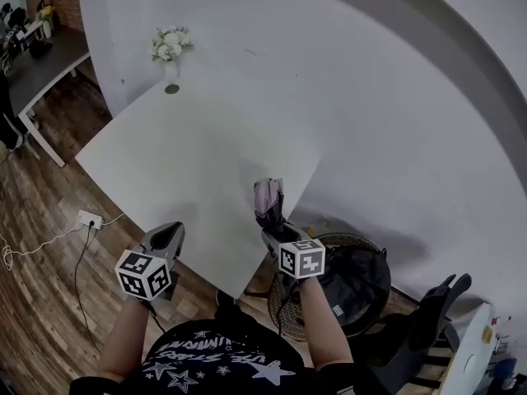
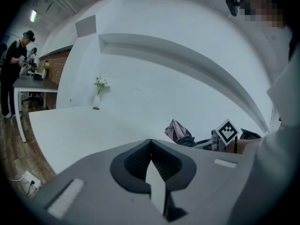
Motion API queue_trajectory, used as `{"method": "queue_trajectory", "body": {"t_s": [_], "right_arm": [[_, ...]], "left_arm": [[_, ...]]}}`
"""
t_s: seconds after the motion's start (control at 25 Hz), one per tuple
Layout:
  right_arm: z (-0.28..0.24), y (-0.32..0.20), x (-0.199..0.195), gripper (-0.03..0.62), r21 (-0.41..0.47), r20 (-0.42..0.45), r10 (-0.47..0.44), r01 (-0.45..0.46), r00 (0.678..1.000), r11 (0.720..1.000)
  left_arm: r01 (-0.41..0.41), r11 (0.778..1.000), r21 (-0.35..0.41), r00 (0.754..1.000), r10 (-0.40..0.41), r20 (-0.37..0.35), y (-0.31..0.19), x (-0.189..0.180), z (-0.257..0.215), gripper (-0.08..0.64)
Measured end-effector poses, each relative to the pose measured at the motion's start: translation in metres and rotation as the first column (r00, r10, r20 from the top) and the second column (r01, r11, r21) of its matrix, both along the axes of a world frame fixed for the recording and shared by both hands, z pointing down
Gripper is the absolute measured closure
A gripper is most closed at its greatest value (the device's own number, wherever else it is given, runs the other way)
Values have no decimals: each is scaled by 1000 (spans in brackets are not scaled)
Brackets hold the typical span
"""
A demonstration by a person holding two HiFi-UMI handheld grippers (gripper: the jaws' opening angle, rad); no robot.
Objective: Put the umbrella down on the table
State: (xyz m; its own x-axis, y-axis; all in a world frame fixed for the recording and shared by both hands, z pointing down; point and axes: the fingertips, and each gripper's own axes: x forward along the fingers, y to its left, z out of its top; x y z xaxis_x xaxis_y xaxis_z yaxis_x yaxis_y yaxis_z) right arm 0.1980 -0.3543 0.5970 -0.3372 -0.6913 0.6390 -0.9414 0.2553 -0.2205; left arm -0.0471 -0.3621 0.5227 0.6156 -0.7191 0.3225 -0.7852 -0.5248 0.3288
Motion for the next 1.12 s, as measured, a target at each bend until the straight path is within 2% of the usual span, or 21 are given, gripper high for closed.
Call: {"method": "queue_trajectory", "body": {"t_s": [0.28,0.64,0.88,1.12], "right_arm": [[16,-47,19,357,-12,-119,-62,61,991,998],[47,-96,40,357,-43,-243,-146,139,959,989],[61,-117,44,357,-62,-286,-186,175,940,983],[68,-129,45,356,-69,-287,-213,202,934,977]], "left_arm": [[27,1000,-14,1000,-26,14,-30,14,5,557],[51,998,-34,998,-50,29,-55,29,15,557],[71,996,-55,997,-69,32,-65,32,23,557],[75,995,-62,997,-73,39,-74,40,30,557]]}}
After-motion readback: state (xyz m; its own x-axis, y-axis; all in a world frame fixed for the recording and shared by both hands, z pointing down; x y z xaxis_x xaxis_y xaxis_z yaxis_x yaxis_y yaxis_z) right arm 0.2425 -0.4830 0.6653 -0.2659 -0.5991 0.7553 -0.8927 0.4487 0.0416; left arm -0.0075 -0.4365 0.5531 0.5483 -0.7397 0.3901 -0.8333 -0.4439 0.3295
